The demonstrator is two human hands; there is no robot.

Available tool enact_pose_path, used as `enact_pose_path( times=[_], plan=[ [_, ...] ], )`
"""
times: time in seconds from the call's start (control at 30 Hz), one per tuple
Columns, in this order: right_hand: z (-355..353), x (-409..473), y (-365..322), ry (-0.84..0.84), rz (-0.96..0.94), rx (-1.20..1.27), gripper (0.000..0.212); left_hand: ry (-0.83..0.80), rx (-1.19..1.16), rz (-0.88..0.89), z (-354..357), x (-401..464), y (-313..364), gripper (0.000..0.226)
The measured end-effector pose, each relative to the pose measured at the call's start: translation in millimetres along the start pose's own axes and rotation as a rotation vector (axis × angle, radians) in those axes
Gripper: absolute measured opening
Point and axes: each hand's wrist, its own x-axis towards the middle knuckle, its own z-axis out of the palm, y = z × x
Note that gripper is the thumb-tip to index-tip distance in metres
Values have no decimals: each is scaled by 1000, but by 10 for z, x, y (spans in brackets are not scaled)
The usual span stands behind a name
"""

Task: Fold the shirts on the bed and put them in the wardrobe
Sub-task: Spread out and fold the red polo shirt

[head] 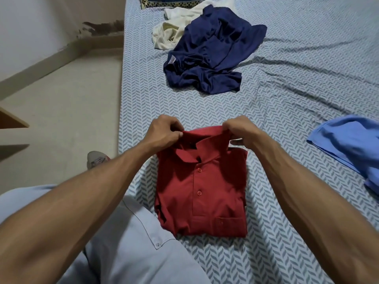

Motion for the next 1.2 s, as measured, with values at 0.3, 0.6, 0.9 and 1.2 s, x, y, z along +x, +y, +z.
enact_pose_path(
  times=[0.3,0.6,0.9,1.2],
  plan=[
    [-42,-142,83,-168,-60,-132,18,-64,302,151,75,-97,157,20],
    [-187,-75,242,-126,-37,-141,16,28,329,60,169,-33,117,20],
    [-147,-116,342,-166,-132,-33,7,-97,664,420,473,70,536,18],
    [-168,-47,538,-238,54,419,11,25,399,181,477,154,562,23]
  ],
)
